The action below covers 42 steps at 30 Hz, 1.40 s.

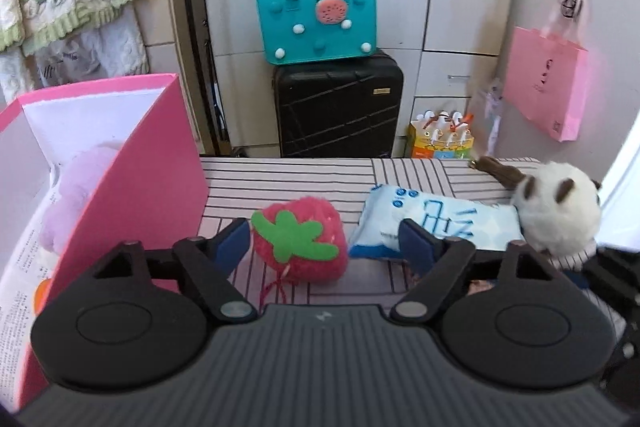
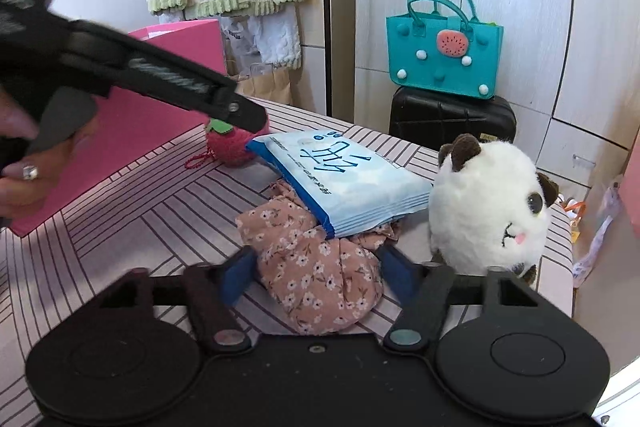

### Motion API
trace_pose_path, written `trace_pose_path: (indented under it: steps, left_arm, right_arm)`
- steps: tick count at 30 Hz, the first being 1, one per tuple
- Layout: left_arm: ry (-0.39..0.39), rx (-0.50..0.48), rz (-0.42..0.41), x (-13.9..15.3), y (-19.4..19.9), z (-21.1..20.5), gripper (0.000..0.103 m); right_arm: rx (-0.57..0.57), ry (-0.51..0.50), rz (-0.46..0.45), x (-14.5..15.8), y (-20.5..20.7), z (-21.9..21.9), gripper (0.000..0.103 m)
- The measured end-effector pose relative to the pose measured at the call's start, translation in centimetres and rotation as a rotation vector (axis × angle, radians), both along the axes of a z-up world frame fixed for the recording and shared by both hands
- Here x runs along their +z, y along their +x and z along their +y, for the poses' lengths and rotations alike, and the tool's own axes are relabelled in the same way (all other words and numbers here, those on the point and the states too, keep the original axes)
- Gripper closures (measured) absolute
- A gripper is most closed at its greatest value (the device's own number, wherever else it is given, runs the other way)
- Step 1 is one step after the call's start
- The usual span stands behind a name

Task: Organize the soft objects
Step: 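Close the left tool on the red strawberry sponge while the right tool grasps the pink floral cloth, then lift the strawberry sponge and floral cloth and carry both over the pink box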

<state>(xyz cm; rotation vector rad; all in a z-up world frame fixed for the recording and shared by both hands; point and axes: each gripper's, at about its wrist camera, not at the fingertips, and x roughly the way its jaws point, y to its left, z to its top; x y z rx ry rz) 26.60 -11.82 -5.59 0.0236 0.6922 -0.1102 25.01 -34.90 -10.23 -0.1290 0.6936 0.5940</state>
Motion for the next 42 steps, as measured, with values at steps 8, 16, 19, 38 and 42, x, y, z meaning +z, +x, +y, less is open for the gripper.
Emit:
trace_pose_path:
  steps: [8,16,19,38,42]
  left_arm:
    - [-0.005,0.088,0.055,-1.3,2.9,-0.2,0.027]
    - [-0.032,0.147,0.063,-1.9,3.4,-0.1,0.027]
    - [-0.020,0.159,0.060,-2.1,3.3,-0.1,0.030]
    - [-0.017,0.086,0.123,-1.3,-1.1,-0.5,0.060]
    - [-0.078,0.023,0.166,-0.8,-3.7,0.0,0.060]
  right_arm:
    - [-0.011,0.033,0.003,0.0,-0.1,-0.8,0.060]
    - [0.002,0.028,0.002,0.2,-1.2,-0.8,0.079]
    - [0.001,0.035,0.008,0.3,-1.5,-0.9,0.083]
    - [-0.025,0.084,0.111,1.7,-3.5,-1.5,0.088]
    - [-0.037,0.128,0.168,1.9,-3.8,-1.8,0.088]
